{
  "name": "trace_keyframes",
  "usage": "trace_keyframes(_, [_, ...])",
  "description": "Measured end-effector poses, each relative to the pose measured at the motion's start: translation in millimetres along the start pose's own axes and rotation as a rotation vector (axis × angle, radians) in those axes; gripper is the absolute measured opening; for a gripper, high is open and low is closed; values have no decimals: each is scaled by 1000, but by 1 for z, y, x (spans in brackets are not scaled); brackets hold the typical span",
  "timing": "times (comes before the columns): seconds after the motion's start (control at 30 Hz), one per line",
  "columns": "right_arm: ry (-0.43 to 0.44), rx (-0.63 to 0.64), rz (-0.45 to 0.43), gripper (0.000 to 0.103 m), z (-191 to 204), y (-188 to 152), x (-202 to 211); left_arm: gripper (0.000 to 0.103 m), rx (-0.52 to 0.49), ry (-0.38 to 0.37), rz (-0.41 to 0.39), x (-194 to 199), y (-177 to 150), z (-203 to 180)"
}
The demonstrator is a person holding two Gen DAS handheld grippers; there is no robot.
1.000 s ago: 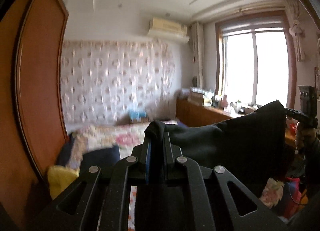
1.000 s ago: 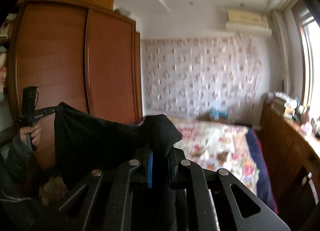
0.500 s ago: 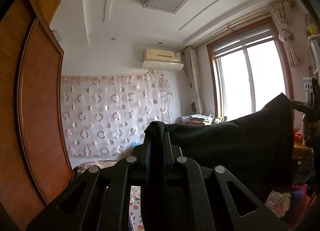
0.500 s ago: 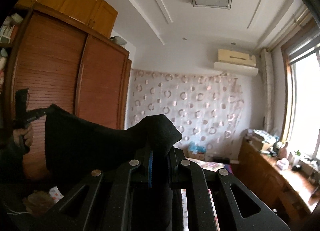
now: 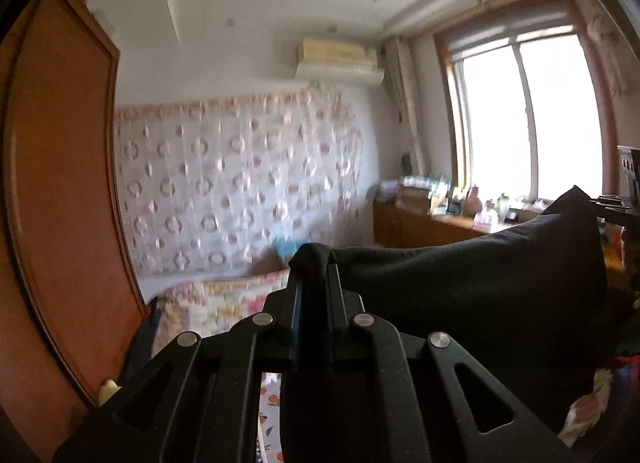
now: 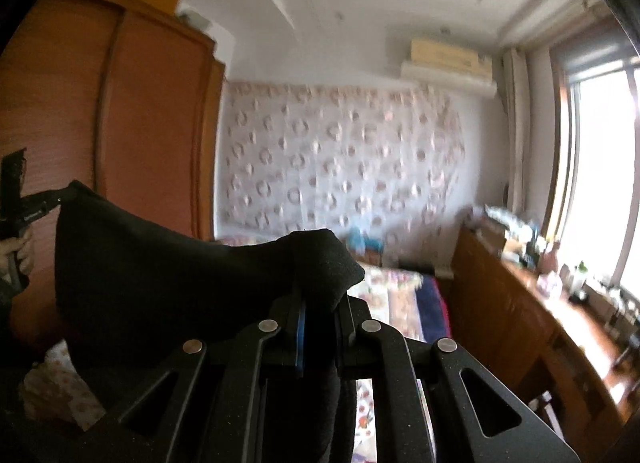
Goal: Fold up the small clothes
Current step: 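Lift the shirt with both grippers and fold the hem toward the collar, then lay the folded shirt on the bed and open both grippers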
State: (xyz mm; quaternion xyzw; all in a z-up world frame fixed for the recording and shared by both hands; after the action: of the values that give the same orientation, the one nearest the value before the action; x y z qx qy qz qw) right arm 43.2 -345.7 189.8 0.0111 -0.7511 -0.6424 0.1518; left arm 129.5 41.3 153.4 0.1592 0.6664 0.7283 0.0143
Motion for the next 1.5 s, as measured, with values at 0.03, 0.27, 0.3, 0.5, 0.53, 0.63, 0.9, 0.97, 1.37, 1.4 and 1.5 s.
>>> trace_keyframes(0.03, [2, -10, 24, 10, -2, -5, -19, 10, -2, -3, 22, -17, -7, -1])
trace_keyframes(0.27, [-23, -19, 243, 10, -13, -54, -171, 10, -25, 9, 261, -158, -73, 3])
trace_keyframes(0.3, [-27, -23, 270, 10, -14, -57, -188, 10, -26, 14, 286, -172, -79, 3])
trace_keyframes(0.5, [-15, -114, 365, 10, -27, -45, -262, 10, -16, 28, 365, -220, -100, 11])
trace_keyframes(0.53, [-12, -125, 375, 10, -33, -49, -260, 10, -13, 29, 374, -226, -103, 12])
trace_keyframes(0.63, [-2, -141, 402, 10, -42, -57, -269, 10, -4, 27, 406, -240, -115, 13])
trace_keyframes(0.9, [16, -143, 447, 10, -53, -91, -285, 11, 19, 36, 468, -271, -133, 17])
trace_keyframes(0.97, [15, -140, 458, 10, -53, -92, -287, 13, 39, 27, 478, -274, -135, 19])
trace_keyframes(1.37, [-7, -166, 458, 47, -65, -117, -261, 76, 107, -83, 481, -213, -153, 0])
trace_keyframes(1.4, [-4, -164, 458, 47, -64, -120, -254, 76, 102, -86, 478, -204, -156, -4])
trace_keyframes(1.5, [7, -174, 461, 48, -59, -130, -229, 76, 98, -89, 484, -187, -165, -10])
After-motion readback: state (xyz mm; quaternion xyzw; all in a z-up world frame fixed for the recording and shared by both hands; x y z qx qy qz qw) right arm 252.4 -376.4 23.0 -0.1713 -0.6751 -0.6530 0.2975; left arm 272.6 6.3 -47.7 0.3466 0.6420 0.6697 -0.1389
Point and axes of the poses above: each gripper's, at about its wrist camera, not at the fingertips, and x roughly against the way its jaws point, z to its left, y to its top, the point moved 4 cm from there along -x, roughly the way its jaws point, and after that the axes turned 2 degrees about -y, right-handed, at the moved point
